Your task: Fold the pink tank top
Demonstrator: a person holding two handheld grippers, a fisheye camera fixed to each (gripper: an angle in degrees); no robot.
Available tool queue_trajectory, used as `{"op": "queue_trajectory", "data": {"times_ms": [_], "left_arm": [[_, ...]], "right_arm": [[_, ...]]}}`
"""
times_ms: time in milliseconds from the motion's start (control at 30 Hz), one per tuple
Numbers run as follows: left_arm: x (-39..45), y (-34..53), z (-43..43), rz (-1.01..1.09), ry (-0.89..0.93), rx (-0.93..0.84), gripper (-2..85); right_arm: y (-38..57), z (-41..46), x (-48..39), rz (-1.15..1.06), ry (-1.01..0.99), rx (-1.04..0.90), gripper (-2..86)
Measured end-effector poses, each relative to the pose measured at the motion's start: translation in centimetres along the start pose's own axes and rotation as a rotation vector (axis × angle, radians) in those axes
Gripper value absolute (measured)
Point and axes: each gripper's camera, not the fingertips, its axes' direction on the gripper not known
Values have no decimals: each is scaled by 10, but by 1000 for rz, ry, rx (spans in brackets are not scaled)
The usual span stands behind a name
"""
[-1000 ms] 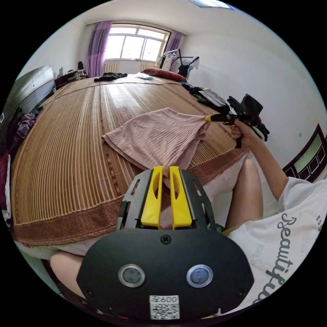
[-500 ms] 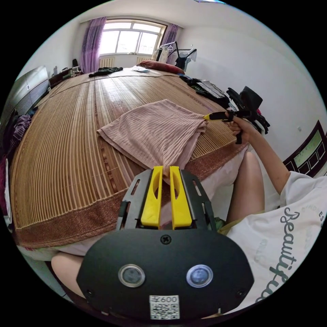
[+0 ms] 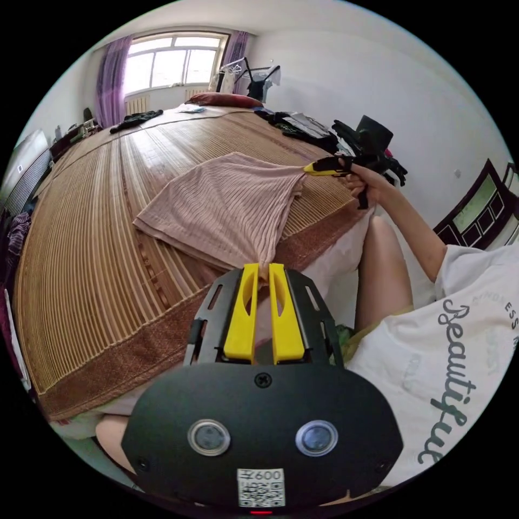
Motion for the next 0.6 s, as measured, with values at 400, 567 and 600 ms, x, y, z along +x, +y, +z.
{"op": "queue_trajectory", "data": {"times_ms": [400,567,600], "left_arm": [[-51,59,10,-36,33,33,12],[-66,90,11,-27,26,32,13],[-68,94,11,-31,27,34,13]], "right_arm": [[-22,-73,42,97,-260,94,46],[-30,-84,44,96,-284,44,55],[-30,-84,43,94,-292,43,55]]}}
